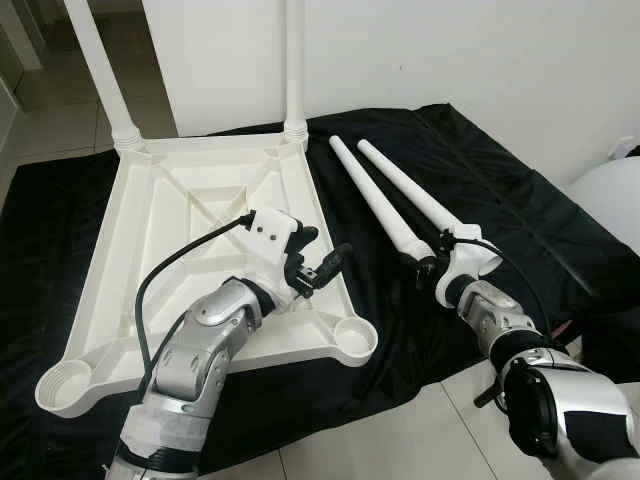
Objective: Building children table
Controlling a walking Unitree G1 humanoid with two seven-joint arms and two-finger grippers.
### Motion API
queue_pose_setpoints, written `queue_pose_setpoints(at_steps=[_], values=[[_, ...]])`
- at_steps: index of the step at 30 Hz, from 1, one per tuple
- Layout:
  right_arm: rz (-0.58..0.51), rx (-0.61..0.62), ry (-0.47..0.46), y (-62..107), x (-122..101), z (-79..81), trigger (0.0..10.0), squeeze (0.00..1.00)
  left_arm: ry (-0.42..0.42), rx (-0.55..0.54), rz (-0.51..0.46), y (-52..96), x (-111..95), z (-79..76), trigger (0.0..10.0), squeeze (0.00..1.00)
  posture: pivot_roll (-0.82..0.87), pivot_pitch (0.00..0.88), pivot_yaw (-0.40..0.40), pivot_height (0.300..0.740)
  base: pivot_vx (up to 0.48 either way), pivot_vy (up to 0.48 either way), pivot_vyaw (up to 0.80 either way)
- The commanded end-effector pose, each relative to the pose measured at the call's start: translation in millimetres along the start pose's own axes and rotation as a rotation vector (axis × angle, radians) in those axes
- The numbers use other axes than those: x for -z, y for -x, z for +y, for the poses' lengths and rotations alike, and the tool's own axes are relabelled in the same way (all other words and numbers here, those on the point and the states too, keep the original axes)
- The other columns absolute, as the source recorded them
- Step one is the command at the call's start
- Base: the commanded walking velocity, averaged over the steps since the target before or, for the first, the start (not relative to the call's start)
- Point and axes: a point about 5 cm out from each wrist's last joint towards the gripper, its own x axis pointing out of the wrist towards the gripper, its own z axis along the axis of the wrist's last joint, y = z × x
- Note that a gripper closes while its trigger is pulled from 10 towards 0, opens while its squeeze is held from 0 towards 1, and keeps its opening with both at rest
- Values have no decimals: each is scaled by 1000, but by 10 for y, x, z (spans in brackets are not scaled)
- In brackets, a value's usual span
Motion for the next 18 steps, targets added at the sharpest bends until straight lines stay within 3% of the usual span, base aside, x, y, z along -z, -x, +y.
queue_pose_setpoints(at_steps=[1,4,5,14,18], values=[[-126,18,84,-24,-138,62,10000,0,-20,-57,7,-3,-8,74,10000,0,-10,36,-5,740,0,0,0],[-203,61,138,-19,-197,92,10000,0,-15,-62,4,-2,-17,92,10000,0,-16,39,-1,740,0,0,0],[-314,73,150,0,-248,185,10000,0,-11,-68,-3,4,-38,124,10000,0,-17,43,-4,740,0,0,0],[-445,121,185,55,-362,274,10000,0,-7,-98,-16,28,-105,243,10000,0,-16,48,-5,740,0,0,0],[-495,159,193,91,-390,325,10000,0,-49,-146,1,37,-175,465,10000,0,-18,45,-11,740,0,0,0]])
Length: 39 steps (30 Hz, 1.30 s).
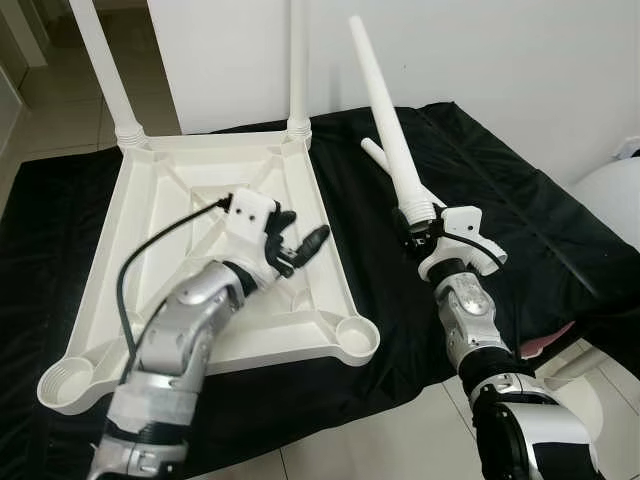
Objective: Building children table
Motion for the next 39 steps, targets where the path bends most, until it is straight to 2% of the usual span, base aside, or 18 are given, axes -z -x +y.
queue_pose_setpoints(at_steps=[1,4,5,8,9,10,11,12,13,15,17,19,20,23,31,39], values=[[-39,16,9,10,-36,34,10000,0,-11,-53,12,-1,6,99,10000,0,-18,45,-11,740,0,0,0],[-54,33,29,25,-41,48,10000,0,-13,-52,10,-14,-26,153,10000,0,-18,45,-11,740,0,0,0],[-83,54,44,40,-70,65,10000,0,6,-54,1,-27,-59,200,10000,1000,-20,39,-11,740,0,0,0],[-175,100,78,62,-204,107,10000,0,35,-50,-25,-46,-117,242,10000,1000,-27,32,-4,740,0,0,0],[-222,110,107,75,-281,139,10000,0,70,-51,-39,-61,-131,253,10000,773,-27,32,-4,740,0,0,0],[-222,110,107,75,-281,139,10000,0,70,-51,-39,-61,-131,253,10000,773,-27,32,-4,740,0,0,0],[-252,112,124,95,-330,177,10000,0,91,-49,-53,-70,-137,253,10000,63,-38,22,2,740,0,0,0],[-252,112,124,95,-330,177,10000,0,91,-49,-53,-70,-137,253,10000,63,-38,22,2,740,0,0,0],[-276,112,139,124,-359,214,10000,0,133,-35,-72,-76,-135,226,10000,0,-49,15,7,740,0,0,0],[-297,99,155,177,-377,278,10000,0,178,11,-120,-75,-143,148,10000,0,-52,10,8,740,0,0,0],[-297,99,155,177,-377,278,10000,0,178,11,-120,-75,-143,148,10000,0,-52,10,8,740,0,0,0],[-318,46,178,249,-379,392,10000,0,217,96,-141,-78,-115,8,10000,0,-57,5,6,740,0,0,0],[-318,46,178,249,-379,392,10000,0,217,96,-141,-78,-115,8,10000,0,-57,5,6,740,0,0,0],[-308,-50,178,346,-310,568,10000,0,329,235,-183,-90,-100,-185,10000,0,-53,1,-2,740,0,0,0],[-285,-147,213,415,-257,713,10000,0,401,272,-170,-133,-62,-244,10000,0,-46,0,-8,740,0,0,0],[-252,-209,202,477,-209,797,10000,0,410,284,-156,-146,-72,-255,10000,0,-45,0,-7,740,0,0,0]])
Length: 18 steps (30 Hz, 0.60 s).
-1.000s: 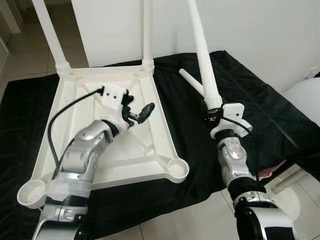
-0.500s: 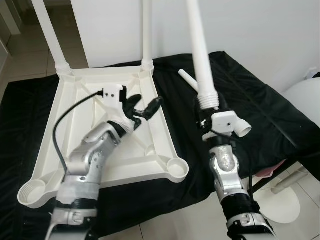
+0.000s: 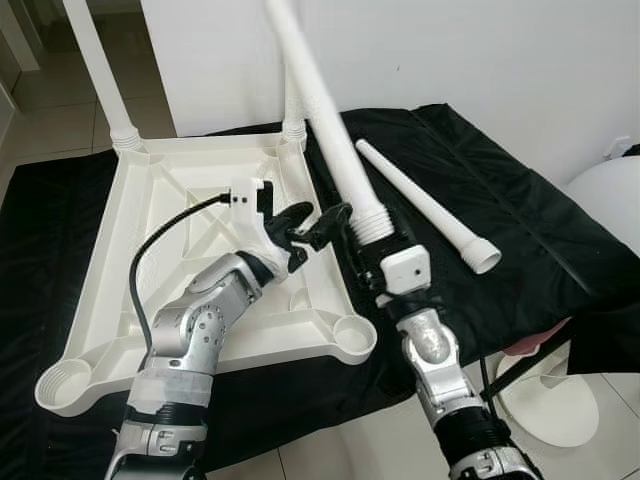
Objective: Building children table
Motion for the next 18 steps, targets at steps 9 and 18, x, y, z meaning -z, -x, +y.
queue_pose_setpoints(at_steps=[9,18], values=[[1,-156,48,91,32,199,10000,0,6,169,29,-183,-131,-49,10000,0,-50,4,1,740,0,0,0],[-9,-234,103,173,29,274,10000,0,1,96,88,-359,-221,106,10000,0,-60,7,12,740,0,0,0]])
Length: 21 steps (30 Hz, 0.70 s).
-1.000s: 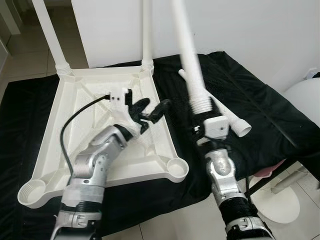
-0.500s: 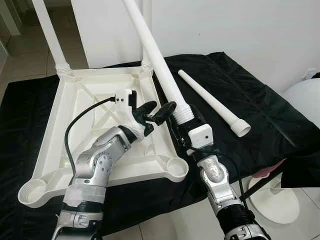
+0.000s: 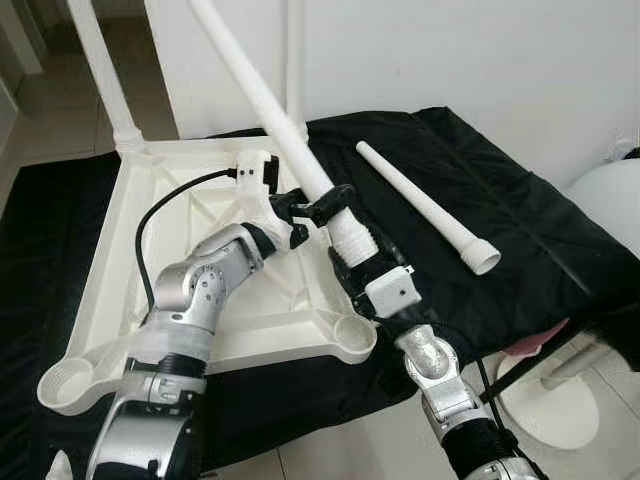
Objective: Building children table
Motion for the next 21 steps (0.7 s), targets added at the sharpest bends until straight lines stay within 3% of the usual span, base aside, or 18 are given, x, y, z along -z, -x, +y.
queue_pose_setpoints(at_steps=[1,8,9,10,11,16,17,19,20,21], values=[[-18,-67,22,28,-23,97,10000,0,-23,92,14,-79,-96,-40,10000,0,-62,7,15,740,0,0,0],[-18,-86,39,60,-12,109,10000,0,5,38,31,-156,-224,68,10000,0,-61,7,17,740,0,0,0],[-18,-88,45,73,-6,113,10000,0,84,-9,-4,-185,-378,169,10000,0,-61,7,20,740,0,0,0],[-18,-88,45,73,-6,113,10000,0,84,-9,-4,-185,-378,169,10000,0,-61,7,20,740,0,0,0],[-18,-88,47,81,-3,113,10000,0,144,-37,-32,-199,-480,224,10000,0,-61,7,20,740,0,0,0],[-10,-90,60,95,19,119,10000,0,242,-128,-76,-186,-718,380,10000,0,-62,8,25,740,0,0,0],[-10,-90,62,94,18,119,10000,0,266,-135,-88,-174,-733,402,4706,0,-62,10,26,740,0,0,0],[-11,-89,64,94,18,119,10000,0,285,-140,-98,-166,-743,416,4706,0,-62,10,26,740,0,0,0],[-11,-89,64,92,17,120,10000,0,304,-149,-107,-156,-747,435,0,0,-61,12,26,740,0,0,0],[-11,-89,64,92,17,120,10000,0,304,-149,-107,-156,-747,435,0,0,-61,12,26,740,0,0,0]])
